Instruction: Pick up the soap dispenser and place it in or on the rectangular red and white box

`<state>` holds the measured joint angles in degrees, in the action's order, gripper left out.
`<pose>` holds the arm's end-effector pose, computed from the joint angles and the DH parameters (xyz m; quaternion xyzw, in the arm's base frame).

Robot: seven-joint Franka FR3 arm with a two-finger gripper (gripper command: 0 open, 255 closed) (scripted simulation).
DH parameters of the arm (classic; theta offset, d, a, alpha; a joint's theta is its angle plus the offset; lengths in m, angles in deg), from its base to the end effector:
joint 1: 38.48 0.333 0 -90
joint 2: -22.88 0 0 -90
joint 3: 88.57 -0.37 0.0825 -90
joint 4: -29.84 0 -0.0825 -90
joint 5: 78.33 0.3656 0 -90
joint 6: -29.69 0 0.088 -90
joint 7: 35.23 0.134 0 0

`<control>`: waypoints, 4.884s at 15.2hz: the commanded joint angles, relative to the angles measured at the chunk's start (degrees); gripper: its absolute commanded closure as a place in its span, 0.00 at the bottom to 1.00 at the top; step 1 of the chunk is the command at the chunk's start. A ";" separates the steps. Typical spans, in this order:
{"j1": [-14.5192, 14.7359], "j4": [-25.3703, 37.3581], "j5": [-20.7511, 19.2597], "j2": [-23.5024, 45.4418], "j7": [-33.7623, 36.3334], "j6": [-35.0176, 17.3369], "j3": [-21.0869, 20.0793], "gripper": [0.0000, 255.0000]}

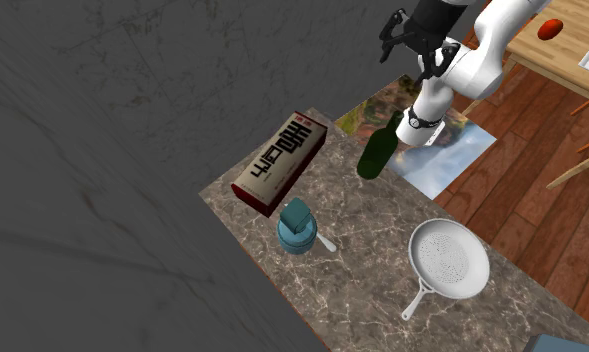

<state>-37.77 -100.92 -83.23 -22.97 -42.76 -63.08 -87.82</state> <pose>0.2543 -0.0132 0.6442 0.9947 0.0659 0.0659 0.0424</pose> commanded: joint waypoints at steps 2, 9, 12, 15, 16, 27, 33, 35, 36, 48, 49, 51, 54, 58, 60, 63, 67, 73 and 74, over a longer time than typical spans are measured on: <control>0.09 -0.69 0.20 1.11 0.29 -2.11 -0.01 0.00; 0.73 -3.16 1.53 10.88 2.03 -16.57 -0.13 0.00; 1.01 -2.93 2.09 15.98 2.61 -22.40 -0.22 0.00; 1.30 -1.91 2.65 21.49 3.10 -27.88 -0.31 0.00; 1.40 -1.40 2.84 23.41 3.24 -29.61 -0.34 0.00; 2.31 9.70 5.11 45.79 4.15 -44.56 -0.91 0.00; 2.44 13.29 5.60 52.53 4.24 -48.52 -1.11 0.00; 2.45 13.28 5.60 53.72 4.24 -49.72 -1.12 0.00; 2.45 13.29 5.60 54.32 4.24 -50.31 -1.12 0.00; 2.46 13.34 5.60 55.28 4.24 -51.22 -1.12 1.00; 2.46 13.34 5.60 55.28 4.24 -51.22 -1.12 1.00; 2.46 13.33 5.60 55.27 4.25 -51.22 -1.13 1.00; 2.47 13.32 5.59 55.26 4.25 -51.21 -1.13 1.00; 2.46 14.32 5.58 54.15 4.26 -49.11 -1.12 1.00; 2.46 15.07 5.57 53.48 4.28 -47.69 -1.11 1.00; 2.46 16.26 5.55 52.52 4.31 -45.54 -1.11 1.00; 2.45 18.03 5.53 51.40 4.34 -42.65 -1.10 1.00; 2.45 21.05 5.50 50.05 4.39 -38.28 -1.10 1.00; 2.45 21.61 5.50 49.86 4.39 -37.54 -1.10 1.00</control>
<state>-35.35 -79.96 -77.70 27.05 -38.45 -101.36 -88.89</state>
